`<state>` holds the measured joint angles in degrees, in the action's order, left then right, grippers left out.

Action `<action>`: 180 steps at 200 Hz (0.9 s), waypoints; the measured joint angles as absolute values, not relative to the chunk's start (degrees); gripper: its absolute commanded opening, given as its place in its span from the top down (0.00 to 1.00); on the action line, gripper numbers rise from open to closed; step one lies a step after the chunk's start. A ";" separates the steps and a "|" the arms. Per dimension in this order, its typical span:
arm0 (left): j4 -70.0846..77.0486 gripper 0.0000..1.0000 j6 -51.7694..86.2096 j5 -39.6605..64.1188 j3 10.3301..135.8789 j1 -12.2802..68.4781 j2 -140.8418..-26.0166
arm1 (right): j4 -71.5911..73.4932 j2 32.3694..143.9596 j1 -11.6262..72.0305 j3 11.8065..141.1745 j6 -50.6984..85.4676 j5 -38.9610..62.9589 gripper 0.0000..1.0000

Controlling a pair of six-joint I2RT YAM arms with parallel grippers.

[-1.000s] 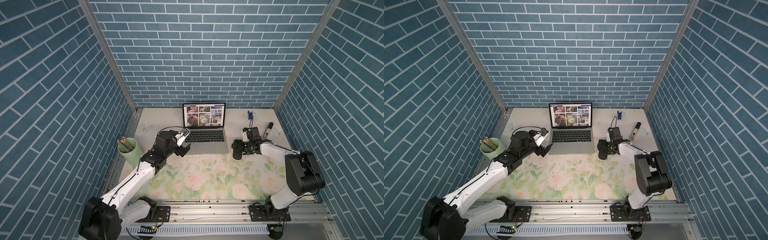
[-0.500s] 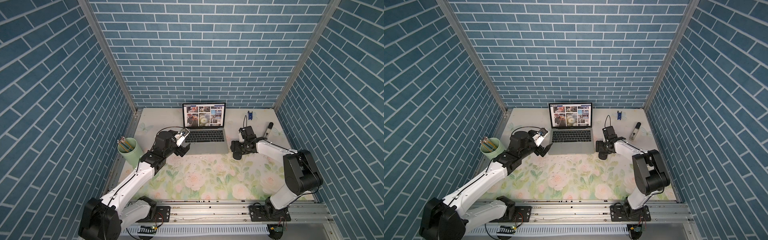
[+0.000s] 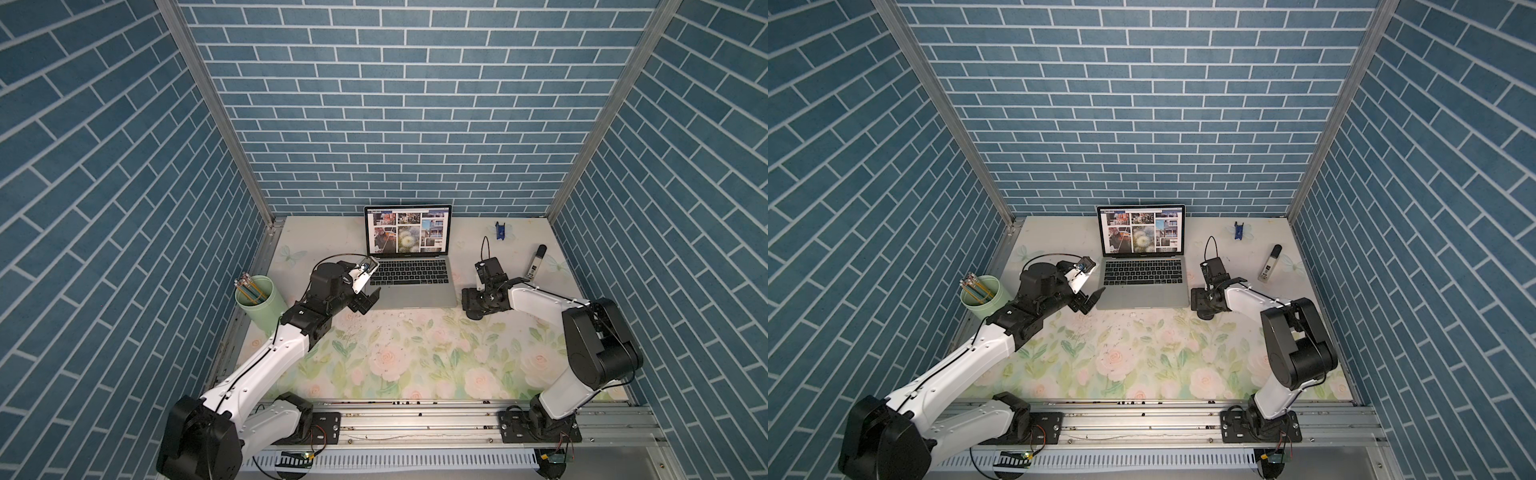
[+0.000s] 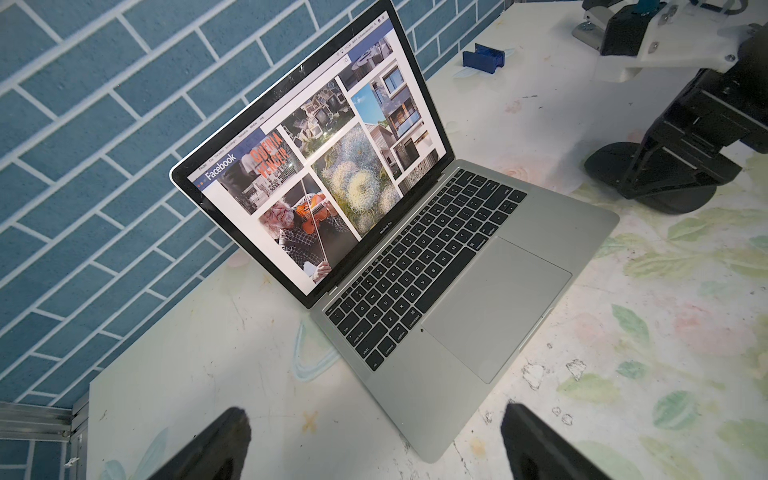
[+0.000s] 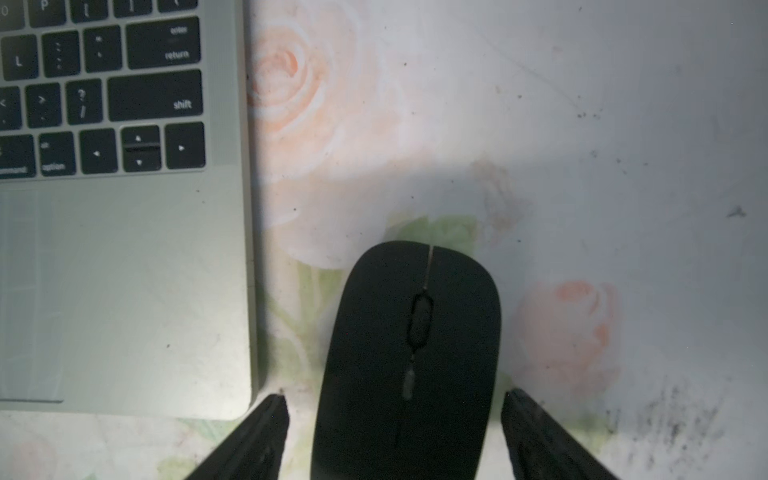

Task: Remove the wireless mouse receiver from the laptop
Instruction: Place the mouse at the center of the board.

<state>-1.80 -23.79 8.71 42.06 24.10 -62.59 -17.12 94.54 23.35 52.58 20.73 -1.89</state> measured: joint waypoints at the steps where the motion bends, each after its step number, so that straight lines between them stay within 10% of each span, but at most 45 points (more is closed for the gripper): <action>1: -1.80 0.00 -23.81 8.71 42.06 24.10 -62.59 | -17.12 94.54 23.38 52.58 20.73 -1.91 0.19; 88: -1.80 0.01 -23.79 8.88 42.06 23.90 -62.59 | -16.95 95.83 24.27 52.34 20.99 -3.90 0.42; 180: -1.78 0.00 -23.79 8.88 41.85 23.90 -62.57 | -17.15 101.45 22.57 58.87 17.45 -5.76 0.37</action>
